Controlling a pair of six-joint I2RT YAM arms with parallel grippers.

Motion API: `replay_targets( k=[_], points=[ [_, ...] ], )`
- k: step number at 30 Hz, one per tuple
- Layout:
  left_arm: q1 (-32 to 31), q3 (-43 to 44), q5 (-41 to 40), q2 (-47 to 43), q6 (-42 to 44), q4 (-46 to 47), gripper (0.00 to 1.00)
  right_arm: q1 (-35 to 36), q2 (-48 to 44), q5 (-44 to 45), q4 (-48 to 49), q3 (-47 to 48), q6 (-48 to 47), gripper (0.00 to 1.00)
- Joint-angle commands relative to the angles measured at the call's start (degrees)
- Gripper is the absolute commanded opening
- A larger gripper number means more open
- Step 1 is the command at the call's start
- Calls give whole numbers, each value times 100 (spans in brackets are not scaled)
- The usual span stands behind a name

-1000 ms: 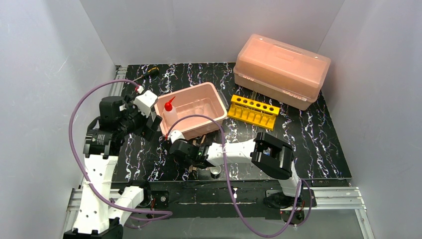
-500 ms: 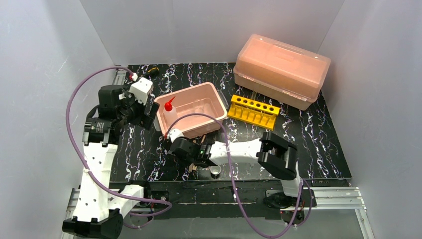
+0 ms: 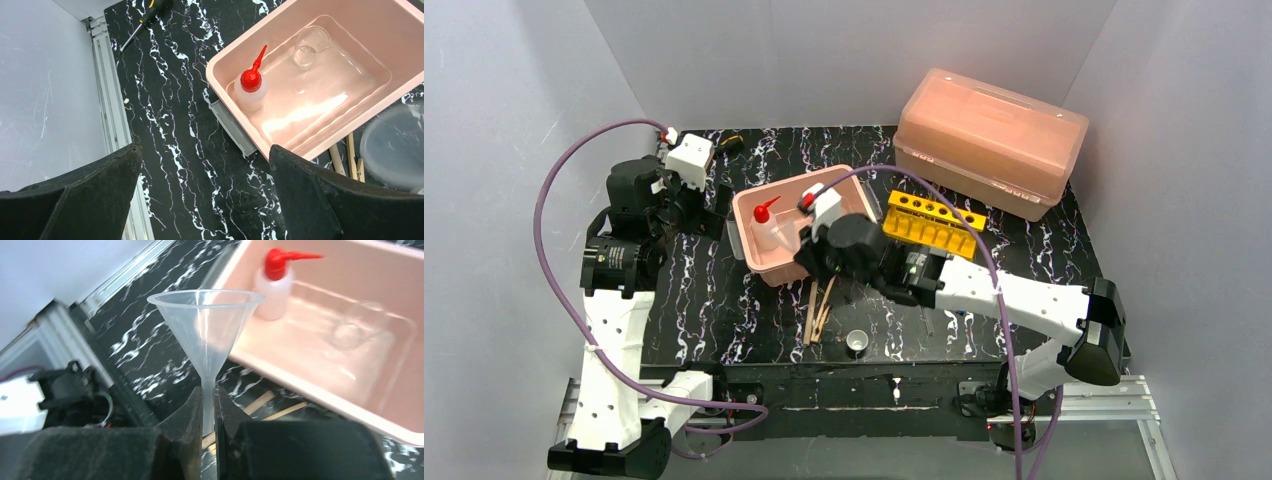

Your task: Organize the chemistry lab equipment

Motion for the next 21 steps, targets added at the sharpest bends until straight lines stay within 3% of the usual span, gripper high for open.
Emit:
replay_targets(
  k=[1,13,21],
  points=[
    [37,78,10,-69,-79,-16,98,-768,36,-394,-142,278,56,2],
    [37,-167,186,-159,154,-143,98,-1751,2564,-1198,-1429,2672,115,4],
    [38,-305,218,-192,284,-132,98,-1922,3372,-1350,-1393,2725,362,6]
  ],
)
